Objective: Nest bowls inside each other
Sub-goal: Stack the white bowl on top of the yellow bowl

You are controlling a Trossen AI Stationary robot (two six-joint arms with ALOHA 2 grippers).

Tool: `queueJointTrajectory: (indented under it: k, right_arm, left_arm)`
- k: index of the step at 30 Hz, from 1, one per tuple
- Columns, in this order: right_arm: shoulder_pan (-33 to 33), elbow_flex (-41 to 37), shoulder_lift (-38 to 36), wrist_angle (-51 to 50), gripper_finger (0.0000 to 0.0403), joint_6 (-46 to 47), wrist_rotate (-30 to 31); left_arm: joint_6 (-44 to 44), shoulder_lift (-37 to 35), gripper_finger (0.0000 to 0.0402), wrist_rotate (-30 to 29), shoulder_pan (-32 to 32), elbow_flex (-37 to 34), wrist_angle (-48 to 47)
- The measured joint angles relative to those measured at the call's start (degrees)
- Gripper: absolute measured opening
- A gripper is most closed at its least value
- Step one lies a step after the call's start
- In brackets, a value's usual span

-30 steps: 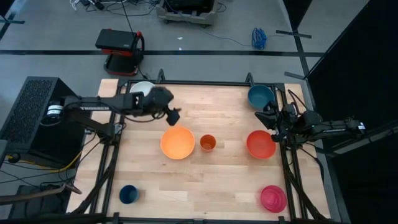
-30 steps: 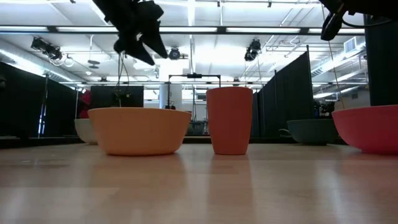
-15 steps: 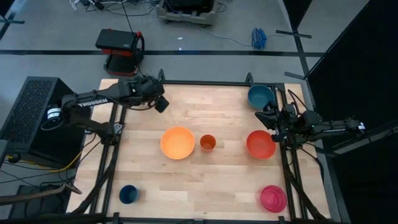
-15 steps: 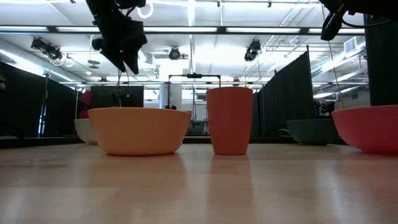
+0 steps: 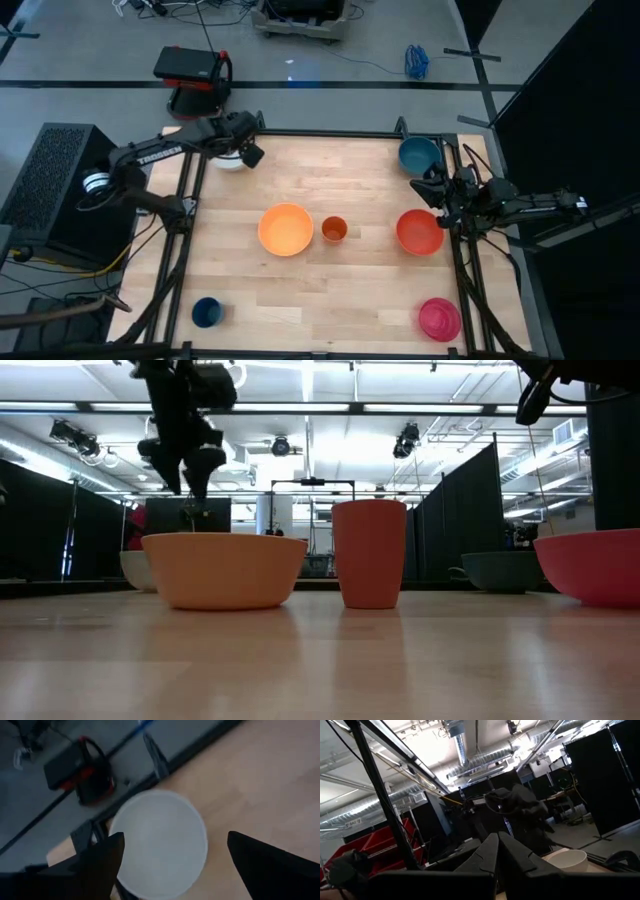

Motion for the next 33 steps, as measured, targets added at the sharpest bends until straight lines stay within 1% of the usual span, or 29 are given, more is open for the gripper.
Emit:
queueJointTrajectory:
  k: [4, 21, 24, 28, 33]
  right_arm:
    - [0.0, 0.0, 0.0, 0.0, 0.0, 0.0, 0.0]
    - [0.0, 0.0, 0.0, 0.1, 0.0, 0.1, 0.0]
    - [0.0, 0.0, 0.0, 0.1, 0.0, 0.1, 0.0]
    - [0.0, 0.0, 0.0, 0.1, 0.0, 0.0, 0.0]
    - [0.0, 0.0, 0.0, 0.1, 0.0, 0.0, 0.0]
  left_arm:
    - [0.8, 4.0, 0.0349, 2.8, 1.4, 0.0, -2.2]
    - [2.3, 12.0, 0.0352, 8.2, 3.9, 0.0, -6.4]
    - [2.5, 12.3, 0.0353, 9.5, 4.2, 0.0, -6.3]
    - [2.5, 12.3, 0.0349, 9.9, 4.1, 0.0, -6.1]
    - [2.6, 12.4, 0.0342, 12.5, 4.2, 0.0, -5.0]
